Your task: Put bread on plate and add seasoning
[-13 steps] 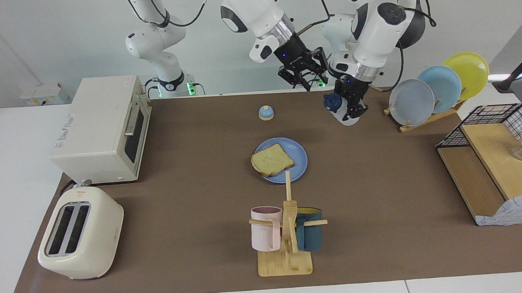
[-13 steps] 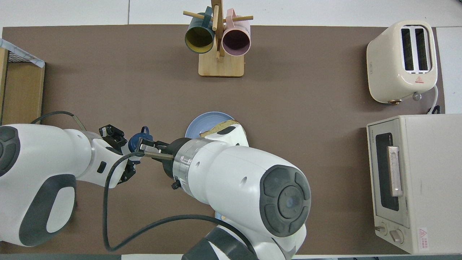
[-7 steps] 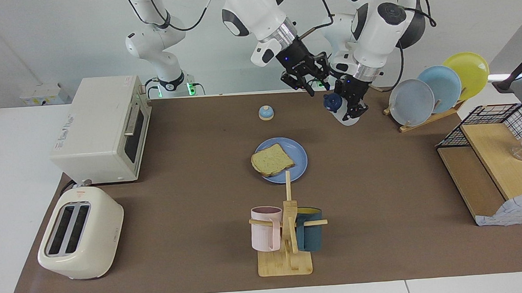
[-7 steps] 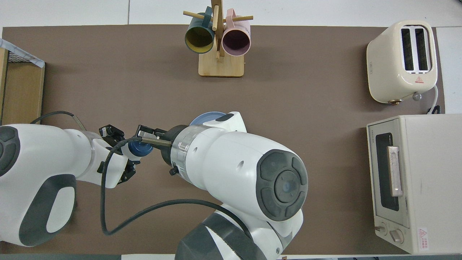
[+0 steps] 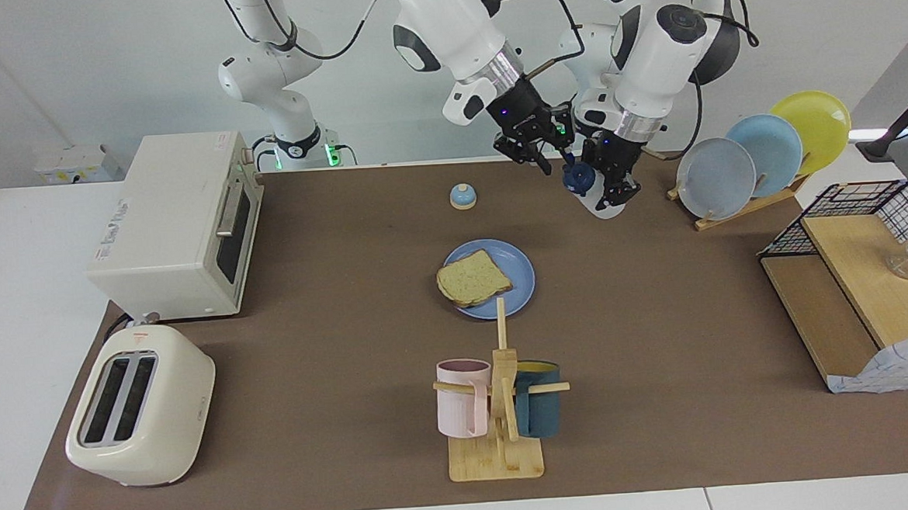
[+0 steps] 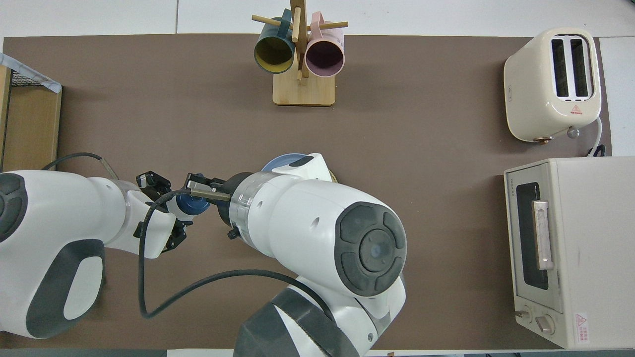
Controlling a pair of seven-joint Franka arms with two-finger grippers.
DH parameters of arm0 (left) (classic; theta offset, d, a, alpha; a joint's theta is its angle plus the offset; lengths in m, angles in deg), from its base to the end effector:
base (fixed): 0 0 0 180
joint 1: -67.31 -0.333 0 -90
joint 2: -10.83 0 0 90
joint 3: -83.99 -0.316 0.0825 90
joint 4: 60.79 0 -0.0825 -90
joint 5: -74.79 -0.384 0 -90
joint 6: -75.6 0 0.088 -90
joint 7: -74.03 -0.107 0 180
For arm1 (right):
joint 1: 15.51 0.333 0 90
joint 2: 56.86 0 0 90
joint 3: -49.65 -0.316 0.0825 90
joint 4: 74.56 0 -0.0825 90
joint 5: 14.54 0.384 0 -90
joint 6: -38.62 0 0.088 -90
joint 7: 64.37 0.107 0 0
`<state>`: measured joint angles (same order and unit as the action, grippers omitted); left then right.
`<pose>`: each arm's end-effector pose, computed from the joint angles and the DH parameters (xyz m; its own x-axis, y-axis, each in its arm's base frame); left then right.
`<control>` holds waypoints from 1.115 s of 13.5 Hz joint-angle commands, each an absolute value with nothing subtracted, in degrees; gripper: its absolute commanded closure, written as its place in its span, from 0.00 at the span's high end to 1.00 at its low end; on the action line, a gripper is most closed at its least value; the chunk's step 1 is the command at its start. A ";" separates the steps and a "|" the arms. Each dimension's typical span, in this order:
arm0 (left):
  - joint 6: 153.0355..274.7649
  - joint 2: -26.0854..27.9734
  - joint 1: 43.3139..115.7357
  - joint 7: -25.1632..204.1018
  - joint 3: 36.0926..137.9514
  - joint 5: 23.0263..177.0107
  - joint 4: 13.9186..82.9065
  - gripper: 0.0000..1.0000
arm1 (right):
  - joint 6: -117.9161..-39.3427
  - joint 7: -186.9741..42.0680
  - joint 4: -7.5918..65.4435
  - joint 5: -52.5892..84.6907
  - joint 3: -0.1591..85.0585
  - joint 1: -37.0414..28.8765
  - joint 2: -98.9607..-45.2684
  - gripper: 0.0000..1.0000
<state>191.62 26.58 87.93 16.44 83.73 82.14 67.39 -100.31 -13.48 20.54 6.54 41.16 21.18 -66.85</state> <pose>0.4426 -0.1720 0.4884 0.2585 -0.9569 0.1326 -0.9658 -0.2590 0.0140 0.4700 0.4642 0.5712 0.9471 -0.3196 0.0290 -0.2326 -0.7459 -0.6241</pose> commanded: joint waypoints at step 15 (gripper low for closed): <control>192.59 28.14 88.14 15.05 83.38 83.23 68.85 0.00 | -101.48 -13.83 19.92 4.97 40.95 22.63 -67.50 0.32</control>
